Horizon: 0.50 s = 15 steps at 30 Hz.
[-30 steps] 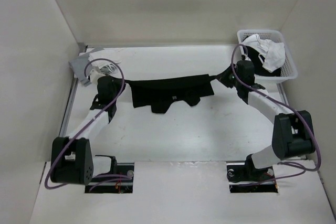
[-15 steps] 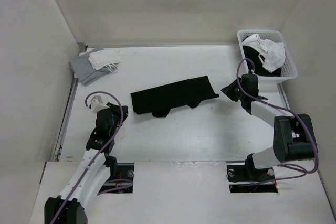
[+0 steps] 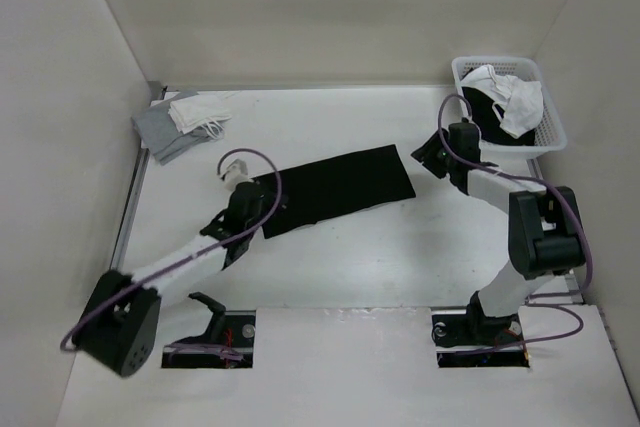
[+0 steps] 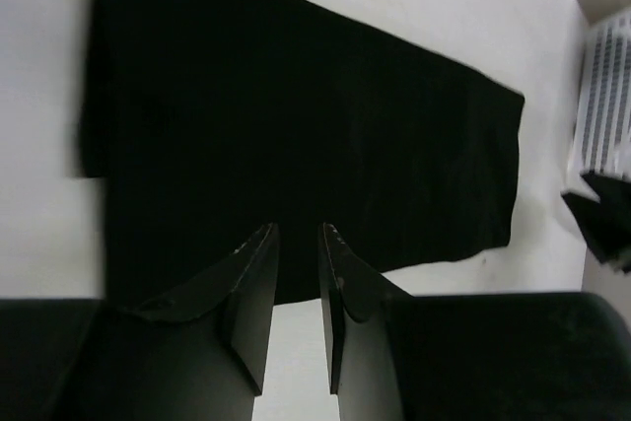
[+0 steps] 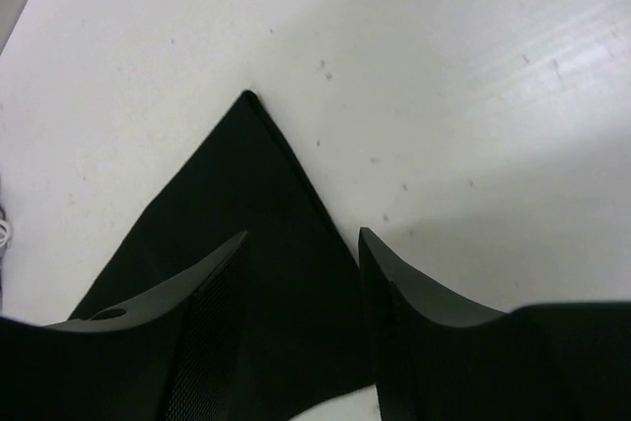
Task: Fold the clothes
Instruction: Fold the tank top
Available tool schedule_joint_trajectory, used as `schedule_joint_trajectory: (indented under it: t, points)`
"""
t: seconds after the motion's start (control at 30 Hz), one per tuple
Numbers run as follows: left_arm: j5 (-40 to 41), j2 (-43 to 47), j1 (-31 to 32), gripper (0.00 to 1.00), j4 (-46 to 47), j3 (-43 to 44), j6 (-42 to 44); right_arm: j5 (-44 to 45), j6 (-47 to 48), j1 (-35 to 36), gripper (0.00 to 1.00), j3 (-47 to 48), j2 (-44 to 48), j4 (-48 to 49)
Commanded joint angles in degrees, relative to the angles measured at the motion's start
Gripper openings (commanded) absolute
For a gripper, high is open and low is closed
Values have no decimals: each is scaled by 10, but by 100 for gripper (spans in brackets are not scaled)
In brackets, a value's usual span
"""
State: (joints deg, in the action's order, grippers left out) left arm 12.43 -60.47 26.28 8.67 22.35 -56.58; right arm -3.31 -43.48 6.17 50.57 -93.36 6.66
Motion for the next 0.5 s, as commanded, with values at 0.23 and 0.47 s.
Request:
schedule_joint_trajectory:
  t: [0.23, 0.47]
  points:
    - [-9, -192, -45, 19, 138, -1, 12, -19, 17, 31, 48, 30, -45, -14]
    - [-71, -146, -163, 19, 130, -57, 39, -10, 22, 91, 43, -18, -17, -18]
